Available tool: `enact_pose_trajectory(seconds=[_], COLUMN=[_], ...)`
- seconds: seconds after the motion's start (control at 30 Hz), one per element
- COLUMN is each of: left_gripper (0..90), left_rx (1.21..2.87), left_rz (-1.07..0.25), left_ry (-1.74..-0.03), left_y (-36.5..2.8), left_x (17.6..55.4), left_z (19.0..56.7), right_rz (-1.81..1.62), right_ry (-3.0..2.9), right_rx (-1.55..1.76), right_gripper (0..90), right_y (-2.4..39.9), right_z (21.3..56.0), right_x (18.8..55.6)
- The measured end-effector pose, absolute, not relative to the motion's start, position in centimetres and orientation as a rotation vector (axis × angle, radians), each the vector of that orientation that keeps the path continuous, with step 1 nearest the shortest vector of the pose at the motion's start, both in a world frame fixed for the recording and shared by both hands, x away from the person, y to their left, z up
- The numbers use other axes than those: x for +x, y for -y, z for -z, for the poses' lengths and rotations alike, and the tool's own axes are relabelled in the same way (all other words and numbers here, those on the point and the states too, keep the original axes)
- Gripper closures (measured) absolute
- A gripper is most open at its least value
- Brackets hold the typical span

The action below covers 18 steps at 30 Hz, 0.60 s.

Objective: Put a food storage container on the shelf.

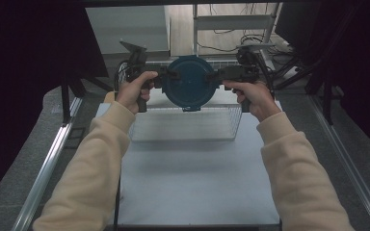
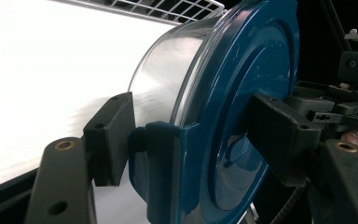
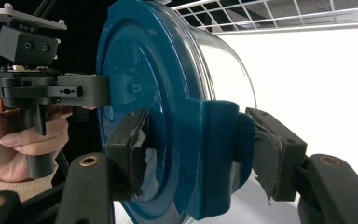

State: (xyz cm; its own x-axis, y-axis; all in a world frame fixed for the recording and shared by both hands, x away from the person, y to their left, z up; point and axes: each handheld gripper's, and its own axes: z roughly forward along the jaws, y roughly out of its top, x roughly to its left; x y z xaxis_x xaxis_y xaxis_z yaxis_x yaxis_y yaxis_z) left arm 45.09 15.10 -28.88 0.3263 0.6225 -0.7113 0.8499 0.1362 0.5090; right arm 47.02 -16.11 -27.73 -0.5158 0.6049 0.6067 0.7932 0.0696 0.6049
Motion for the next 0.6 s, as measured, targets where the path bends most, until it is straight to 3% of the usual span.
enact_pose_trajectory(seconds=[0.6], left_gripper=[33.2], left_rx=[1.528], left_rz=[0.285], left_ry=[-1.428], left_y=[-16.1], left_x=[47.5], left_z=[29.6], right_rz=[1.4], right_ry=[2.105], right_rx=[-1.427], right_gripper=[41.7], right_y=[15.2], right_z=[28.5], right_x=[49.9])
